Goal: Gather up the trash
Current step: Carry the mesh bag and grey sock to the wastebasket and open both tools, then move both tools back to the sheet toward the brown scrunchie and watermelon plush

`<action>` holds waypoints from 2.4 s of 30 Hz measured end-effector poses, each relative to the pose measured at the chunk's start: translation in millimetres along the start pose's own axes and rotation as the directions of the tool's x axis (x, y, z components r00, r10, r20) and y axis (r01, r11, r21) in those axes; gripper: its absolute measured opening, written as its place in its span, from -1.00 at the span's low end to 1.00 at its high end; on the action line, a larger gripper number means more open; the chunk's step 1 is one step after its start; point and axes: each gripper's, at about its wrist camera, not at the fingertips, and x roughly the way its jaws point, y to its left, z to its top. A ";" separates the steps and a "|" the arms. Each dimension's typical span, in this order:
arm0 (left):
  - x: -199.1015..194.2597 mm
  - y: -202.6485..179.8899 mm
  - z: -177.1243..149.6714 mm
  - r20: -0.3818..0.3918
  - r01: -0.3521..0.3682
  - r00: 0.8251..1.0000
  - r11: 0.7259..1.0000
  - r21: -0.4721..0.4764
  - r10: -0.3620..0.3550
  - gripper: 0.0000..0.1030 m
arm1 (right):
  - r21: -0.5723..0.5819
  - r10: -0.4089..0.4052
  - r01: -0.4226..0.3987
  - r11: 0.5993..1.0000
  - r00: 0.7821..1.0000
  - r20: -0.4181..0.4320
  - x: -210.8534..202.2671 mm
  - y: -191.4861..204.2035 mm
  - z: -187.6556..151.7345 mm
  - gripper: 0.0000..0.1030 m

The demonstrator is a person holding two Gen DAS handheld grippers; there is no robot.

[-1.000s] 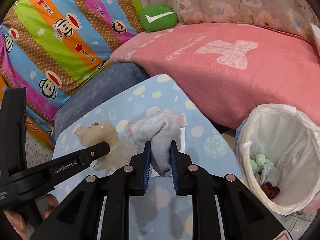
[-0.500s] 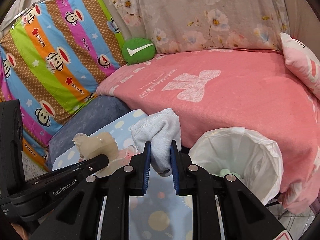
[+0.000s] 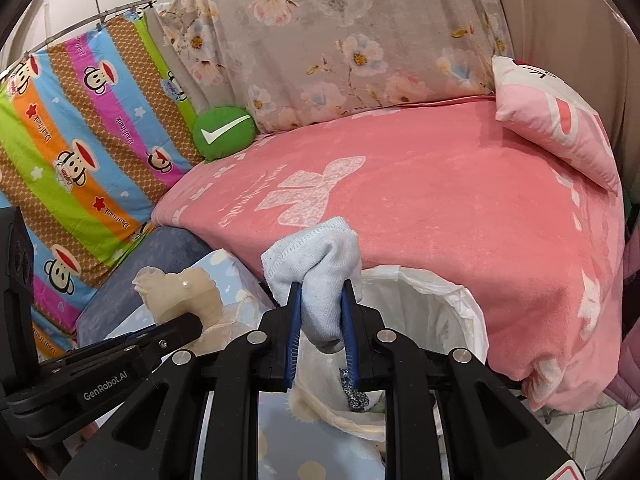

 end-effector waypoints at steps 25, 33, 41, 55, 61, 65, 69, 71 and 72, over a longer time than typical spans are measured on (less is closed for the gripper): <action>32.7 -9.5 5.6 0.019 -0.049 0.999 0.999 0.000 0.049 0.47 | 0.051 -0.061 0.062 0.997 0.998 -0.032 21.6 -36.7 -3.7 -0.06; 27.8 13.5 -0.6 0.014 -0.070 0.997 0.996 -0.050 0.070 0.47 | 0.033 -0.044 0.046 0.998 0.998 -0.047 23.4 -20.3 -9.3 0.09; 20.1 36.7 -7.8 0.007 -0.090 0.996 0.991 -0.095 0.091 0.49 | 0.002 -0.024 0.025 1.000 0.998 -0.065 26.2 0.8 -16.9 0.10; -2.6 104.8 -25.1 0.010 -0.146 0.989 0.969 -0.197 0.151 0.63 | -0.078 0.015 -0.025 0.997 0.992 -0.122 42.1 58.0 -36.0 0.18; -16.9 165.3 -38.1 0.007 -0.254 0.965 0.936 -0.242 0.264 0.74 | -0.156 0.048 -0.077 0.985 0.982 -0.183 66.0 106.3 -58.4 0.30; -17.0 225.2 -45.1 -0.023 -0.331 0.940 0.897 -0.292 0.339 0.74 | -0.198 0.065 -0.115 0.973 0.968 -0.241 96.1 141.2 -75.4 0.32; -17.8 285.5 -51.9 -0.058 -0.391 0.916 0.851 -0.350 0.397 0.74 | -0.240 0.076 -0.150 0.959 0.954 -0.290 130.6 179.2 -89.5 0.32; -16.5 314.1 -53.7 -0.077 -0.426 0.900 0.828 -0.366 0.429 0.74 | -0.260 0.086 -0.170 0.951 0.948 -0.306 149.0 196.9 -94.2 0.32; -16.4 326.9 -54.3 -0.085 -0.437 0.894 0.817 -0.376 0.439 0.74 | -0.266 0.085 -0.173 0.948 0.947 -0.310 156.3 203.4 -96.4 0.36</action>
